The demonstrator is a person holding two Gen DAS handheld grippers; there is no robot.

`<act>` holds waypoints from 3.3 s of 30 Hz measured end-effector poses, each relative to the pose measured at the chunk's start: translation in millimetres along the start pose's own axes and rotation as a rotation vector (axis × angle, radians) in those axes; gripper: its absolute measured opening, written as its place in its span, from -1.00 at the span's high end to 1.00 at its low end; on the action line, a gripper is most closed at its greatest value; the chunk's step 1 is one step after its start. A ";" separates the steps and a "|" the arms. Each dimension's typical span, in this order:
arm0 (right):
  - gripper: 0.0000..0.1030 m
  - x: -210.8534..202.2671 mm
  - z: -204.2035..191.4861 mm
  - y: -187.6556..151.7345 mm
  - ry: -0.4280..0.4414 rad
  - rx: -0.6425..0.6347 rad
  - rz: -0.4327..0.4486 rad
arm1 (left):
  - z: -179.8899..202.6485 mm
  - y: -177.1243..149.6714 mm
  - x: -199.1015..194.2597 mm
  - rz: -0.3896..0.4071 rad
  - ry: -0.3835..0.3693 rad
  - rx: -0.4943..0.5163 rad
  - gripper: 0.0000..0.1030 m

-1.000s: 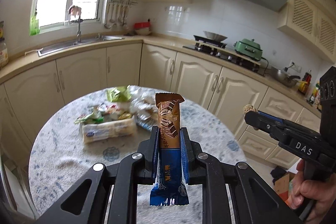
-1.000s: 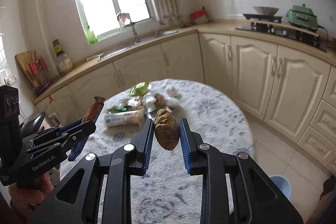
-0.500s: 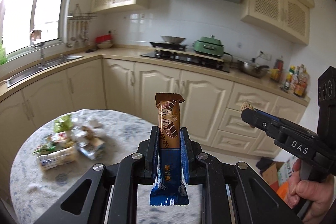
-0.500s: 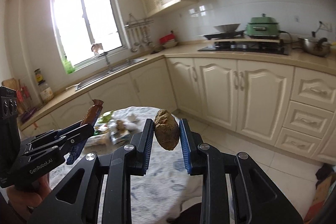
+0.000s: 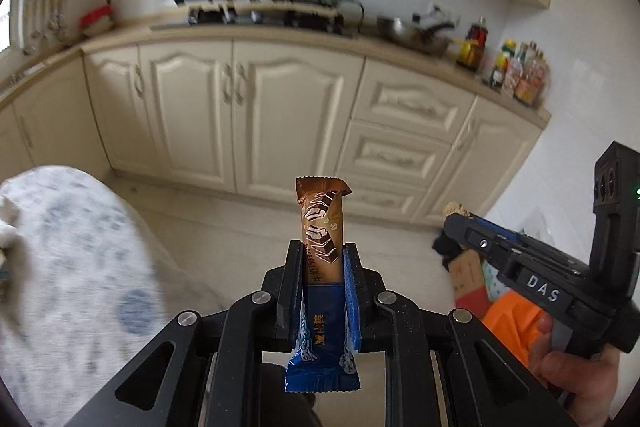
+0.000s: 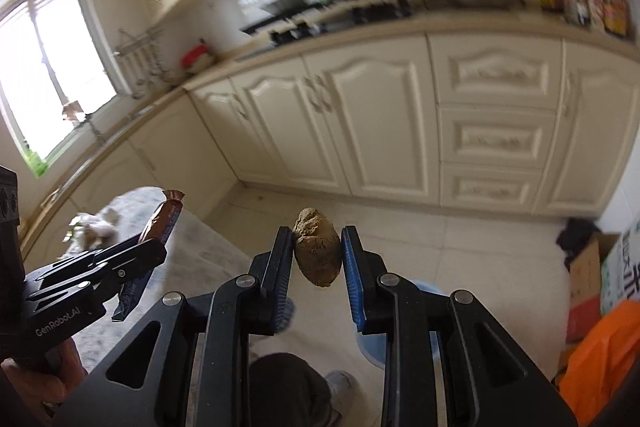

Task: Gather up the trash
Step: 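Carry the chocolate bar and brown lump to the blue bucket and release both, then move both open tools back over the trash pile on the table, then grasp the clear bread bag with the left tool while the right tool grasps the printed milk carton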

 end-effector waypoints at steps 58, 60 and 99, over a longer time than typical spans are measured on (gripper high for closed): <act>-1.00 -30.1 -179.6 -31.4 0.223 -0.071 0.014 | -70.9 -98.9 -242.2 0.199 0.366 -0.172 -0.99; -1.00 -34.9 -211.0 -42.5 0.258 -0.121 0.011 | -75.5 -121.7 -272.6 0.220 0.408 -0.193 -0.99; -1.00 99.7 -376.8 -154.7 0.256 -0.497 -0.251 | -209.1 -205.3 -243.5 -0.012 0.643 0.040 -0.99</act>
Point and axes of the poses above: each gripper's, at about its wrist camera, not at the fingertips, and x roughly the way its jaws point, z to its right, y to its top, the point moved 2 cm from there along x, roughly the way its jaws point, and after that the axes turned 12 degrees about x, right-handed, at the moved point
